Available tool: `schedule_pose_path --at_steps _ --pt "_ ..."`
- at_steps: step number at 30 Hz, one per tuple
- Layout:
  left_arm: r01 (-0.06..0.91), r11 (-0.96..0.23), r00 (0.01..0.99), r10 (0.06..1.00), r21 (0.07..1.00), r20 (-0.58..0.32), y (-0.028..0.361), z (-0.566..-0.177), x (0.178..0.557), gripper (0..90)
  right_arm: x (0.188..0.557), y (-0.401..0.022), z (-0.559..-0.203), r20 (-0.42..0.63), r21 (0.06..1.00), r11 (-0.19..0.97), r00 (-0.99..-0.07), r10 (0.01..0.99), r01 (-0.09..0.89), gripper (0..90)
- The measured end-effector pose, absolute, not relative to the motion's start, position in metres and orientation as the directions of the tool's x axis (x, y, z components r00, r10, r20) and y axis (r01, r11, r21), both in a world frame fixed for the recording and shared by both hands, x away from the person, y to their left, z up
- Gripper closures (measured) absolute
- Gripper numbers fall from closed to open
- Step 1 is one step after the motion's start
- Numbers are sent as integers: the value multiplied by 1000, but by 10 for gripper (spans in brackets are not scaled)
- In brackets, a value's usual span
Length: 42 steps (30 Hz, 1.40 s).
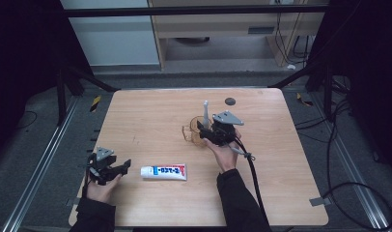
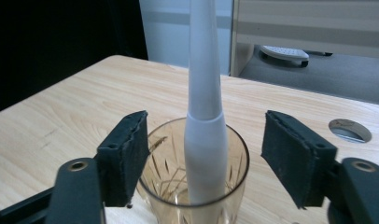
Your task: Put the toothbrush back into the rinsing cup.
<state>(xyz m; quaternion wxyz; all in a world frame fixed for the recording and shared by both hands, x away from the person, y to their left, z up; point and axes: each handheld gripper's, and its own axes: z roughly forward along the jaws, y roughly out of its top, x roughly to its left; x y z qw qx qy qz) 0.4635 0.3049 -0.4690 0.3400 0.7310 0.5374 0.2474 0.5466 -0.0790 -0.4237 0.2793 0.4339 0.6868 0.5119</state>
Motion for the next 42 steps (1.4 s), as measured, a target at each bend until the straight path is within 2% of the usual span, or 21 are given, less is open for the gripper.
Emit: schedule_pose_path --at_steps 7,21,29,34,42 --pt "612 -189 311 950 768 -14 304 -466 462 386 527 -90 -418 56 936 125 -491 869 329 267" --pt "608 -189 354 934 771 -50 298 -460 459 550 496 -136 -416 20 911 182 -481 876 369 269" --pt "600 -197 371 927 776 -52 291 -455 453 697 483 -151 -419 17 897 204 -492 871 391 335" --pt "599 -209 397 916 773 -61 285 -452 449 798 477 -147 -426 9 884 237 -522 853 402 409" --pt "599 -239 443 894 764 -68 276 -449 446 888 472 -135 -431 -10 873 279 -557 830 400 523"
